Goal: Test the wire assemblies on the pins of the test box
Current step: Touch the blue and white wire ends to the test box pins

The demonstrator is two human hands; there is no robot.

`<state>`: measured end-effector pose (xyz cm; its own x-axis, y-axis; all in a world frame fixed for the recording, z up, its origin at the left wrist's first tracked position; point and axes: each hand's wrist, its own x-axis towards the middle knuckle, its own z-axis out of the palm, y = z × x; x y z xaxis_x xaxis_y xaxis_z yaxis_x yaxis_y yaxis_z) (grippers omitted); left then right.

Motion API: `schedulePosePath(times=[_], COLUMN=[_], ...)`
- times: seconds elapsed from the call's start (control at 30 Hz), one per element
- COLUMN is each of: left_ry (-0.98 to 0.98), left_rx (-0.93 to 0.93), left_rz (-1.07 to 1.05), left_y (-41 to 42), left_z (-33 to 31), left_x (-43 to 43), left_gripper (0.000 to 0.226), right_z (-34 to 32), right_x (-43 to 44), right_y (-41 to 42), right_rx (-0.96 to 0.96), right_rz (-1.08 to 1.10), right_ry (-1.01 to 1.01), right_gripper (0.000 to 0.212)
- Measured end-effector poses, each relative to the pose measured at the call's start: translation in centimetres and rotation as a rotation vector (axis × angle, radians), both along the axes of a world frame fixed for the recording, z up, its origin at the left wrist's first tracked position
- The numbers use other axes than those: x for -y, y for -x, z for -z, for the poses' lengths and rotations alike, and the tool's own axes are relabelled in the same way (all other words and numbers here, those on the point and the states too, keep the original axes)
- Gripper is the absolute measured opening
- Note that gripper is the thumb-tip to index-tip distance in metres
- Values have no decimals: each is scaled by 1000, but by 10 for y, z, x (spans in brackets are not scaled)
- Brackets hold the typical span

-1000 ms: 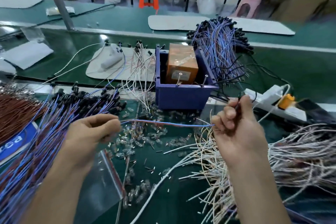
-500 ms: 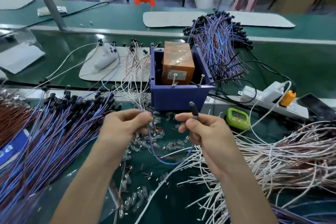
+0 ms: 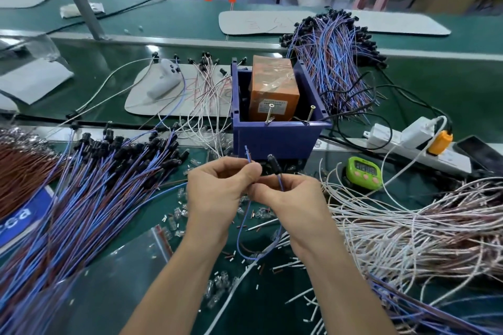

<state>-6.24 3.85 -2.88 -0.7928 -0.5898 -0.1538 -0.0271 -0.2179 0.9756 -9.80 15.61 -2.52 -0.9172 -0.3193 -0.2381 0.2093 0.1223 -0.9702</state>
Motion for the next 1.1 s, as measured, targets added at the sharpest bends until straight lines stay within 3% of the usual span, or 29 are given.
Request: schedulePosePath(times=[0.13,0.43,0.63,0.93,1.1], left_ry=[-24,-191,-181,-411,-165], left_rx=[-20,29,37,-75,-64], left_rz=[42,178,133,183,136], left_y=[-1,-8,-9,-14,-11], left_z=[-2,-3,-3,-10,-25], left_x=[-1,3,-5,-32,-15], left_gripper=[19,2,18,24,14], right_z=[1,-4,-3,-10,-17], right_x=[6,0,-2,3,-8], right_y=[-5,-7,-9,-11,-8], right_rx=[27,61,72,-2,-62], right_rz=[58,131,179,324,140], right_ry=[4,102,123,166,108], right_gripper=[3,9,8,18,7])
